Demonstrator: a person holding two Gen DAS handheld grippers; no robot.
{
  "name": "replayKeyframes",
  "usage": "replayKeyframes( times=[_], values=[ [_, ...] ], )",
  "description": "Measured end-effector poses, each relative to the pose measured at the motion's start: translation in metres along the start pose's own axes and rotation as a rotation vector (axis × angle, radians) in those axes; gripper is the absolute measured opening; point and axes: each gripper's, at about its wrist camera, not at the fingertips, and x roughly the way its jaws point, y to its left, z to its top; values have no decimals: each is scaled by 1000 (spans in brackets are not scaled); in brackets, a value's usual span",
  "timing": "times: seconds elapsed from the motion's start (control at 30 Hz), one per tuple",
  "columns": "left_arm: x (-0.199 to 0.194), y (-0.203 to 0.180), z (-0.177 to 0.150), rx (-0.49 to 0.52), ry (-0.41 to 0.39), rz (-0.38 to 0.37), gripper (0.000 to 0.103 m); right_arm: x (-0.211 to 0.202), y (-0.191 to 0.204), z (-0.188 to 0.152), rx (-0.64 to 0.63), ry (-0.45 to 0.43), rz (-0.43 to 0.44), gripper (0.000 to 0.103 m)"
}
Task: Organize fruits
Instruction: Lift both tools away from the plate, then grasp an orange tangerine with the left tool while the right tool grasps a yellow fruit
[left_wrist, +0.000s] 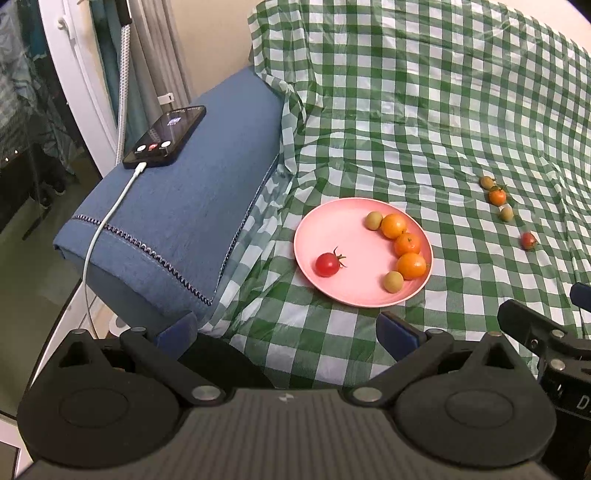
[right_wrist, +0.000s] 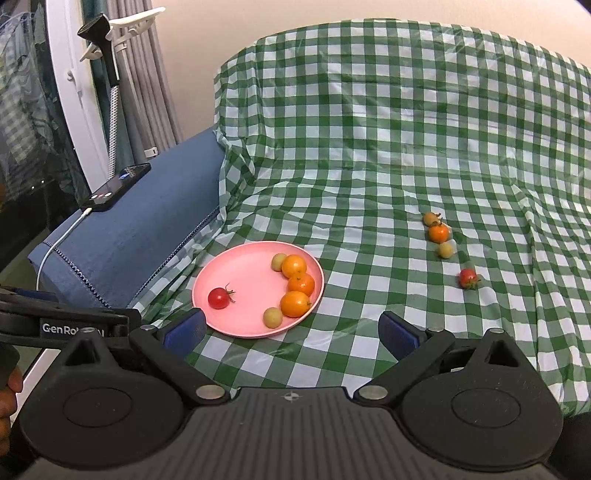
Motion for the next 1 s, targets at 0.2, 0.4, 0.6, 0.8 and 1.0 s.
replayKeyframes(
  times=[0.2,0.4,0.6,0.8,1.0],
  values=[
    [9,-3,4,0,25,9,103,9,-12,-2,27,15,9,99],
    [24,-7,12,6,51,26,103,26,-20,-2,46,46,34,100],
    [42,-14,24,13,83,35,103,51,-43,2,91,71,-2,100],
    [61,-23,42,21,114,41,103,96,-111,33,139,11,-132,101],
    [82,-29,60,-3,157,51,103,178,-188,57,233,63,-215,101]
  ],
)
